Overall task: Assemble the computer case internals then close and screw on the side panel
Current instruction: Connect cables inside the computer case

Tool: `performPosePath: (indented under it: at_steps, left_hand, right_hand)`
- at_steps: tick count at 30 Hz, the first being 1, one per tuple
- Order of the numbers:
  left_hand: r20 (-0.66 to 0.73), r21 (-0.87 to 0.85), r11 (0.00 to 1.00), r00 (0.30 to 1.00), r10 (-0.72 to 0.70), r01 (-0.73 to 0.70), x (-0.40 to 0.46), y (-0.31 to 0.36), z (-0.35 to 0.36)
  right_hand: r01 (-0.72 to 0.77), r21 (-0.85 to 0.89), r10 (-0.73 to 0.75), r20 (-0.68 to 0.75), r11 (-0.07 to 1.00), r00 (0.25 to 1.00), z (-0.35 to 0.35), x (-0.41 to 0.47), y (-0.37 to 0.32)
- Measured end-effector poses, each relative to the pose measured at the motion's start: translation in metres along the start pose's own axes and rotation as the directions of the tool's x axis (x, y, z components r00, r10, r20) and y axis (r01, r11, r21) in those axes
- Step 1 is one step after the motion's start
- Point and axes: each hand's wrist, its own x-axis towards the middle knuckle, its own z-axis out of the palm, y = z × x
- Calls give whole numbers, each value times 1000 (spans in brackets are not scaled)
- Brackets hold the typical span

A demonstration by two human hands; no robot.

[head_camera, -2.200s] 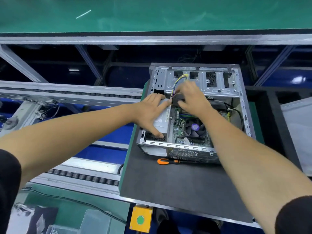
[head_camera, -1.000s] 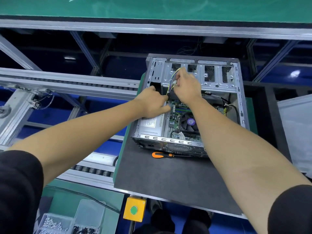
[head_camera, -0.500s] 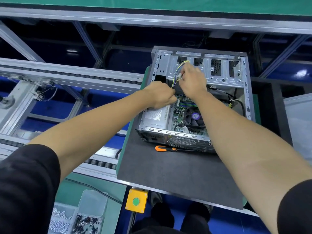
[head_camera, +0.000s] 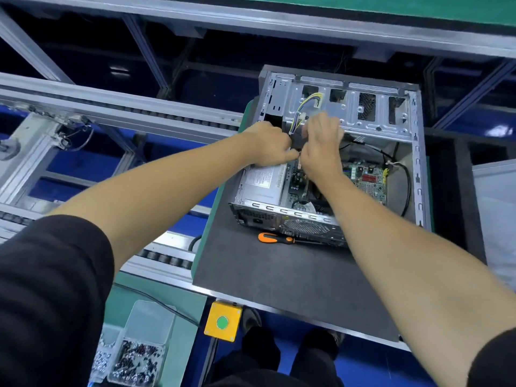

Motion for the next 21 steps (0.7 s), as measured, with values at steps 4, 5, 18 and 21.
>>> performPosePath:
  at_steps: [4, 5, 18, 21]
  left_hand:
    - [19, 9, 1000, 1000, -18, 18, 5, -2, 2]
    - [16, 1, 1000, 1000, -21, 21, 5, -2, 3]
    - [0, -98, 995, 1000, -4, 4, 9, -5, -2]
    - [-25, -151, 988, 1000, -18, 14, 8, -1, -4]
  right_hand:
    - [-82, 22, 65, 424, 996, 903, 10, -5, 12]
    - [-107, 29, 81, 472, 994, 878, 14, -7, 13]
    - [49, -263, 138, 644, 963, 752, 32, 2, 13]
    - [9, -245, 160, 659, 969, 735, 31, 6, 13]
